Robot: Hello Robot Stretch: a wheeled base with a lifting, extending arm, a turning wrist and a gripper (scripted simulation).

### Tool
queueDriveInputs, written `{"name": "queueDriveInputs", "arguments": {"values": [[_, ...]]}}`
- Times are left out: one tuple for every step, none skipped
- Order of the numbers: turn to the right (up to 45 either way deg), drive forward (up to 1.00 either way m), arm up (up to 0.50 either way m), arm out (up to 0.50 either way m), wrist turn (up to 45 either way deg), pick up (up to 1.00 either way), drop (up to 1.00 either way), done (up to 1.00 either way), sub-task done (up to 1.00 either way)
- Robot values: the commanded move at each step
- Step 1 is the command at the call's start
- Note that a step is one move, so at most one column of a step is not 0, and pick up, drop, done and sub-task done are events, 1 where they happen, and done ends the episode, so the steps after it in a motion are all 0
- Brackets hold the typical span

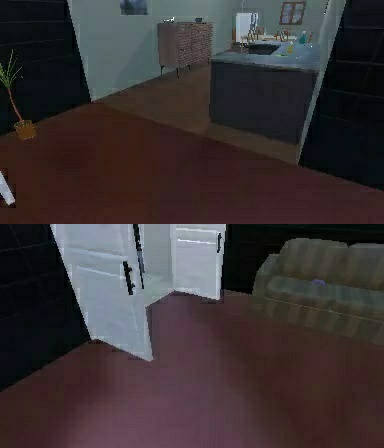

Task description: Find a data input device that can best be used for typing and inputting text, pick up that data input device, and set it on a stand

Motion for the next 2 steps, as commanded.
{"name": "queueDriveInputs", "arguments": {"values": [[45.0, 0.0, 0.0, 0.0, 0.0, 0.0, 0.0, 0.0, 0.0], [45.0, 0.0, 0.0, 0.0, 0.0, 0.0, 0.0, 0.0, 0.0]]}}
